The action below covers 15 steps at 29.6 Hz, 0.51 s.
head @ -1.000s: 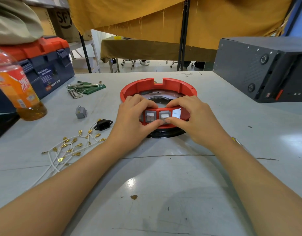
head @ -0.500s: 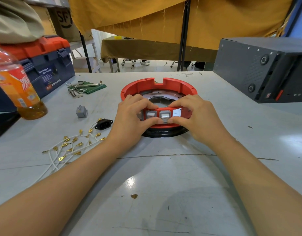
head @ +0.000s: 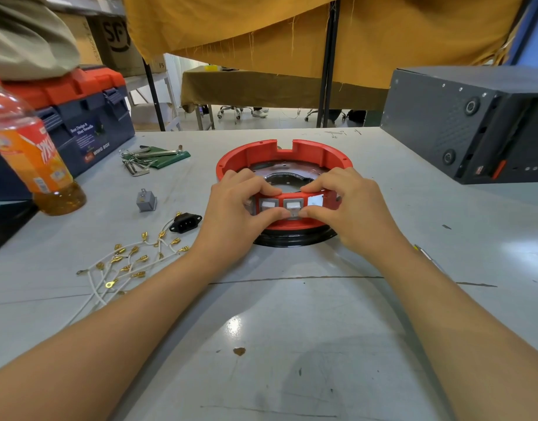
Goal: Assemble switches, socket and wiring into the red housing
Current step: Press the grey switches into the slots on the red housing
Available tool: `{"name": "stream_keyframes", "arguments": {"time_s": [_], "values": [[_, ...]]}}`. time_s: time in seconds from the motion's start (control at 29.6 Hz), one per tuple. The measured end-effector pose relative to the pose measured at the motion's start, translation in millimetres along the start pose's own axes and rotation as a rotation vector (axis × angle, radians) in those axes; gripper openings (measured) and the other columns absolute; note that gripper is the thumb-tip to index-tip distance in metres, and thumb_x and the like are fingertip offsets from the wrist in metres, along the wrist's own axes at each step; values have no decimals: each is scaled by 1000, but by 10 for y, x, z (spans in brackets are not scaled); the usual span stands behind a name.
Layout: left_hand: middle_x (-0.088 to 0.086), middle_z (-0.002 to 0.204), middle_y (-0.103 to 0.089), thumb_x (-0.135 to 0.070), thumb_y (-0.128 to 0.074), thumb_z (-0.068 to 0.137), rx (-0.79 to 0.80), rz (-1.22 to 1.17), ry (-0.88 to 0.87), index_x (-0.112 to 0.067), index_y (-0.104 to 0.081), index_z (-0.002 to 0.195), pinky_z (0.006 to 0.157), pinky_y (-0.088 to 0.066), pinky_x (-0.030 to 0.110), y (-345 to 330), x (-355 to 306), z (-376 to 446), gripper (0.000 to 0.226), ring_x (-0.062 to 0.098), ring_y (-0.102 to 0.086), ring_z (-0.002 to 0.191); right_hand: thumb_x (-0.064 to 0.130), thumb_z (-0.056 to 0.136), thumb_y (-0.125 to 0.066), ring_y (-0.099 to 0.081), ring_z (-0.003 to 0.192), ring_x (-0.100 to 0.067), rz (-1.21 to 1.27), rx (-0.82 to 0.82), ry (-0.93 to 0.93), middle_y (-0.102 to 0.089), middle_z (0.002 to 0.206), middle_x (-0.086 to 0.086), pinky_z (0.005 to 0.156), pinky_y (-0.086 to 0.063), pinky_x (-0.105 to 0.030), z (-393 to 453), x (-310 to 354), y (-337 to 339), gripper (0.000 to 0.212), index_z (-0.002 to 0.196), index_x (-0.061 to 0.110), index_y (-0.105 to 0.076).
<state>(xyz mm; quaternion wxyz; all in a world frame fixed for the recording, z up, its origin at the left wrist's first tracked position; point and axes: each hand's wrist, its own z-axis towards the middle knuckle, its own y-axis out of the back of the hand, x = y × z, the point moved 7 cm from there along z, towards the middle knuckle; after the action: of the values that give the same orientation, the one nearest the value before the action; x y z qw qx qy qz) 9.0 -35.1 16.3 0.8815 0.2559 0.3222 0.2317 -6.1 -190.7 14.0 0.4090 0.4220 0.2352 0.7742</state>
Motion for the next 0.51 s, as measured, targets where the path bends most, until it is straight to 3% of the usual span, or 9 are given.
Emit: {"name": "stream_keyframes", "arguments": {"time_s": [0.24,0.37,0.51], "values": [[-9,92,-54,-27,-76,75,16,42,-15,-16,-68,98,83,-44,35,6,-7,-16,26,14,-48,91,27,79,-72,-48,102,-13,-20,22,28,-59,106,4,89,-40,-26,-26,41,0,32,109,19,-66],[-6,97,-61,-22,-75,77,82,3,-10,-17,-70,102,88,-44,32,60,23,-4,26,16,-52,98,21,81,-70,-44,96,-3,34,52,21,-53,103,15,81,-34,-8,-30,22,72,32,112,24,-65],[-17,106,-61,-26,-69,81,204,-69,61,-29,-67,109,89,-41,16,143,148,13,28,4,-48,111,25,89,-61,-40,98,1,-14,73,48,-50,99,19,77,-29,-3,-36,7,101,25,113,22,-67]]}}
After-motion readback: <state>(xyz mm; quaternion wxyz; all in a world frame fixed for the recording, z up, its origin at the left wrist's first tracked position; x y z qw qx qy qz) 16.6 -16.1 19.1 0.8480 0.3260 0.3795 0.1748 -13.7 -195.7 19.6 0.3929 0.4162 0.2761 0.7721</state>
